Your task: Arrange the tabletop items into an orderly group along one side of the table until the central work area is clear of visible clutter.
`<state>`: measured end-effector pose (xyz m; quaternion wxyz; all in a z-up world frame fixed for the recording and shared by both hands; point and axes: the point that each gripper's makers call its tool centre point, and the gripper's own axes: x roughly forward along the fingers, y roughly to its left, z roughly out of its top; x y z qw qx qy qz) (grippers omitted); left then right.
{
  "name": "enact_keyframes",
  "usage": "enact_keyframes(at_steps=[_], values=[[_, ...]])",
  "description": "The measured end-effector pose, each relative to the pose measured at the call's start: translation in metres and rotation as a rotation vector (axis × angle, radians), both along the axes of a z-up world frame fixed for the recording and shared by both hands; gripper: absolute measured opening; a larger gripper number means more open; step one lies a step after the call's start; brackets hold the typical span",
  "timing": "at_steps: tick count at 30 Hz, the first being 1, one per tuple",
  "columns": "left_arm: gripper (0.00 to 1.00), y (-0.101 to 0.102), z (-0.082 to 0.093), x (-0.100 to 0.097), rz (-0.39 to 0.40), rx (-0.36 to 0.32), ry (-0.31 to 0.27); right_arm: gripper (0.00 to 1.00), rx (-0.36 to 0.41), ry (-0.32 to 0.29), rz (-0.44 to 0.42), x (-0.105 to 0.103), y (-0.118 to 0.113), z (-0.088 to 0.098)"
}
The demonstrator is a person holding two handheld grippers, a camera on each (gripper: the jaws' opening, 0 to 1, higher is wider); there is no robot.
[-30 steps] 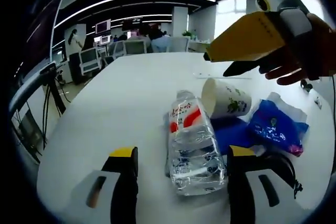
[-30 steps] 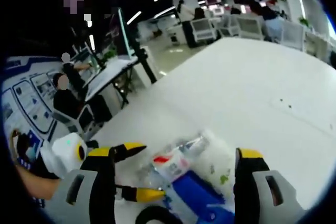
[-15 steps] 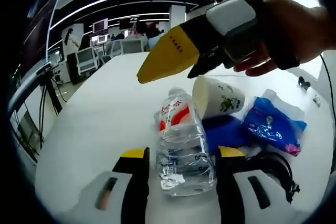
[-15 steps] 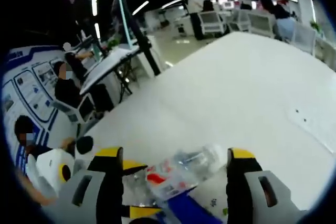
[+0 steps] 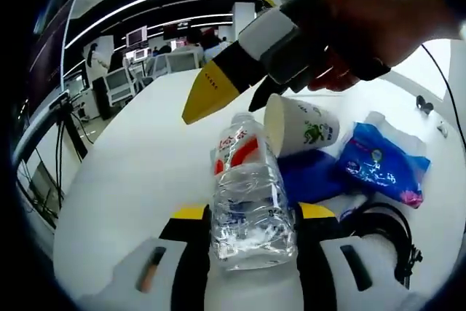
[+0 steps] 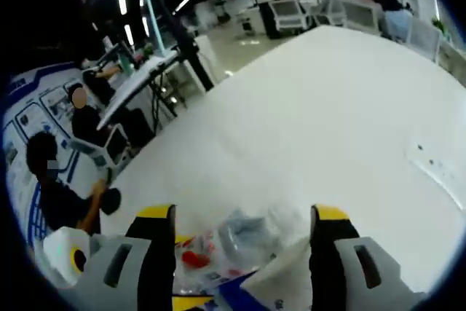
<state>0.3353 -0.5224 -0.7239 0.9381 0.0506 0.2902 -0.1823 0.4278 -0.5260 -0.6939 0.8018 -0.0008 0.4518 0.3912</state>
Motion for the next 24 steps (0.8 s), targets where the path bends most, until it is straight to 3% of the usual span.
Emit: enact_keyframes(at_steps=[5, 11, 14, 17, 22, 24], values=[[0.45, 0.001, -0.001, -0.001, -0.003, 0.013, 0.003, 0.6, -0.027, 0.042, -0.043, 0.007, -0.001, -0.007], [0.45, 0.001, -0.002, -0.002, -0.011, 0.029, 0.006, 0.53, -0.125, 0.184, -0.082, 0.0, -0.013, -0.026], [0.46, 0.001, -0.003, -0.002, -0.011, 0.033, 0.007, 0.52, -0.091, 0.202, -0.086, -0.001, -0.004, -0.028], [0.46, 0.001, -0.003, -0.002, -0.016, 0.041, 0.007, 0.51, -0.122, 0.21, -0.096, 0.0, -0.005, -0.034], [0.46, 0.002, -0.005, -0.002, -0.025, 0.051, 0.013, 0.48, -0.1, 0.271, -0.175, 0.004, -0.006, -0.038], [0.47, 0.002, -0.006, -0.002, -0.03, 0.055, 0.018, 0.47, -0.101, 0.275, -0.162, 0.004, -0.006, -0.038]])
